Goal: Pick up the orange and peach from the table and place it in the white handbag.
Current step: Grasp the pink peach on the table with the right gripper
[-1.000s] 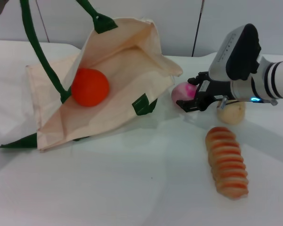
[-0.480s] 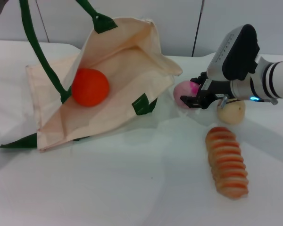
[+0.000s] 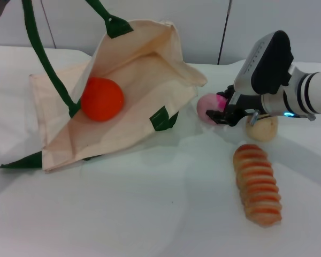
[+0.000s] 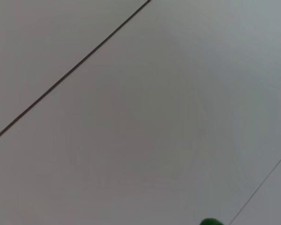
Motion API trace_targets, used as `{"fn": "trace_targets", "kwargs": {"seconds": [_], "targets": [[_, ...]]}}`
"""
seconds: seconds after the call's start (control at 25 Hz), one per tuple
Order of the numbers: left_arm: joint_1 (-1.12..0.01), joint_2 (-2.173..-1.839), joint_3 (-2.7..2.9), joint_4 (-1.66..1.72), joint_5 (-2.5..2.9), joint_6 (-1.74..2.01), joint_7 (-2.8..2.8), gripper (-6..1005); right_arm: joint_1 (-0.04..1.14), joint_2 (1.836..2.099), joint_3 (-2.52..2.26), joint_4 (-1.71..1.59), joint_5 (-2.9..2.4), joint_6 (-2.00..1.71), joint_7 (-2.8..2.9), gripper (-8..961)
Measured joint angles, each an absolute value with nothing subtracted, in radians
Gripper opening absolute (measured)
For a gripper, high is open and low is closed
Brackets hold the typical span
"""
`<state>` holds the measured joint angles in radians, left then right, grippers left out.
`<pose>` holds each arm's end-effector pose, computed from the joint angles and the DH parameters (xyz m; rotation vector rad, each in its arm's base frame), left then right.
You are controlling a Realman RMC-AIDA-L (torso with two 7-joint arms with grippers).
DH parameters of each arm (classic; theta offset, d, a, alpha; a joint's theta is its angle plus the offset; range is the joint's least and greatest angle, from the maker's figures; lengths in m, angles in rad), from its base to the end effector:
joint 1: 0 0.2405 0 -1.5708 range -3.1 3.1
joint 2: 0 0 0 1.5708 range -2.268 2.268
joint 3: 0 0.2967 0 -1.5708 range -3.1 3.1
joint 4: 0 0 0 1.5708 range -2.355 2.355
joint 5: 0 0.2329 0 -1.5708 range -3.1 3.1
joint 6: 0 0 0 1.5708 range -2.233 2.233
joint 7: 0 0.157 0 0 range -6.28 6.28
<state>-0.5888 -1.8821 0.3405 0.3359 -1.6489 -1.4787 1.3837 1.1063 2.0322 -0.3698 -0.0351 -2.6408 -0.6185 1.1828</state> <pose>-0.3268 0.4323 0.1133 -1.8208 -1.1486 -1.5466 0.2344 0.5046 -0.1236 -2.6088 0.1999 -0.1544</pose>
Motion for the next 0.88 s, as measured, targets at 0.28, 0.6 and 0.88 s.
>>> {"fn": "trace_targets", "kwargs": {"seconds": [0.28, 0.6, 0.88], "targets": [[-0.586, -1.882, 0.341, 0.336, -1.649, -1.477, 1.384, 129, 1.108, 2.032, -0.383, -0.032, -2.642, -0.618, 1.183, 506], [-0.58, -1.879, 0.341, 0.336, -1.651, -1.477, 1.384, 130, 1.103, 2.033, -0.373, -0.04, -2.63, -0.618, 1.186, 471], [-0.577, -1.879, 0.34, 0.336, -1.651, -1.477, 1.384, 129, 1.093, 2.032, -0.371, -0.069, -2.593, -0.625, 1.199, 457]]}}
